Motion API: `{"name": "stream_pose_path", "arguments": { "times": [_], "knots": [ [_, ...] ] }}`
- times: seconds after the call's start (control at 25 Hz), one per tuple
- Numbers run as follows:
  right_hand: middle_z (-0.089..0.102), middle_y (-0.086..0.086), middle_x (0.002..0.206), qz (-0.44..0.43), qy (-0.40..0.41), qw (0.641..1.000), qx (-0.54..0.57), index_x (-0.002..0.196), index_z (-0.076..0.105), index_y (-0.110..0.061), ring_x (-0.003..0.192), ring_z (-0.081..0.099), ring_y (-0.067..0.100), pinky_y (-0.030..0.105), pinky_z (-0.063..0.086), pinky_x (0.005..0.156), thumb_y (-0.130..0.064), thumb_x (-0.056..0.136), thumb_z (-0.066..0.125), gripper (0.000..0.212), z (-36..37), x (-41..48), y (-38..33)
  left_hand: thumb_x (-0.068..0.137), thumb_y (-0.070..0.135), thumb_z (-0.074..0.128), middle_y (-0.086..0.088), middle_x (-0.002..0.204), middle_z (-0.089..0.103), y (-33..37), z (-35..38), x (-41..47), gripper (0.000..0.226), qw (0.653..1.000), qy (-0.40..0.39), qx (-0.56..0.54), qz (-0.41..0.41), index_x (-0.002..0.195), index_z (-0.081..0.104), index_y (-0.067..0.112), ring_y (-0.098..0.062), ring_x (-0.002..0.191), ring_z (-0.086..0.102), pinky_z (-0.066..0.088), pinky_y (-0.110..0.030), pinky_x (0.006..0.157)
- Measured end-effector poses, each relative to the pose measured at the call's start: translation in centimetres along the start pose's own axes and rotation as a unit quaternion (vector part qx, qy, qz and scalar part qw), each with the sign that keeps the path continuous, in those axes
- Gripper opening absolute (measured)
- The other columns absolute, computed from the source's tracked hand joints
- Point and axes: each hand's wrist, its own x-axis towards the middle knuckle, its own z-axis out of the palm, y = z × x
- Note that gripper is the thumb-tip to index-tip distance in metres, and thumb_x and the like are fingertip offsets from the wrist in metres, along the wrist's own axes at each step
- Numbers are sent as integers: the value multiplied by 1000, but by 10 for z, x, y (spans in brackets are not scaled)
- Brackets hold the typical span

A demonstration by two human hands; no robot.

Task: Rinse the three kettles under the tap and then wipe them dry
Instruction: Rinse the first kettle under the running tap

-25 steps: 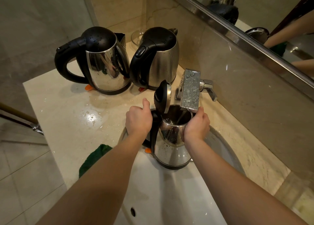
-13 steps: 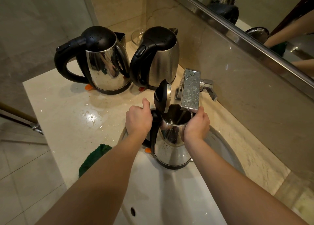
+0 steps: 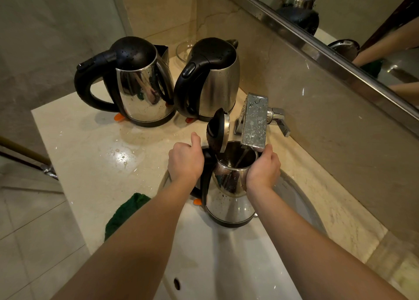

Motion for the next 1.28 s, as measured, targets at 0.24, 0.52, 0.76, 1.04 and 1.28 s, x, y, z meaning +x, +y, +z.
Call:
{"name": "stream_pose_path", "arguments": {
  "times": [0.24,0.52,0.76,1.04,1.28],
  "knots": [
    [53,0,76,0,2,1000,5,94,59,-8,71,48,17,37,35,74,-39,101,34,41,0,1,1,101,48,37,-6,56,42,-1,1,0,61,1000,2,1,-1,53,39,10,-18,51,40,34,-33,54],
    [54,-1,77,1,3,1000,7,95,59,-11,72,48,15,36,35,75,-41,101,34,40,0,2,2,101,49,37,-6,57,44,-1,2,2,62,1000,2,6,-2,53,40,9,-19,52,41,34,-32,53],
    [55,1,77,-3,2,1000,6,93,60,-10,73,51,18,37,36,74,-41,101,34,41,1,3,3,100,48,37,-7,57,45,-2,2,3,62,1000,5,2,-3,53,41,9,-20,52,42,36,-34,55],
    [57,1,80,3,5,1000,1,92,60,-12,81,54,23,43,42,82,-42,100,34,41,2,5,4,100,47,38,-5,54,41,-2,2,3,61,1000,3,2,1,51,38,10,-20,51,40,34,-33,53],
    [56,2,79,-4,4,1000,6,93,60,-10,75,52,20,40,41,78,-41,100,34,41,3,4,4,101,47,38,-6,55,43,-1,1,2,61,1000,2,-1,-2,52,39,9,-19,50,40,34,-32,53]
  ]
}}
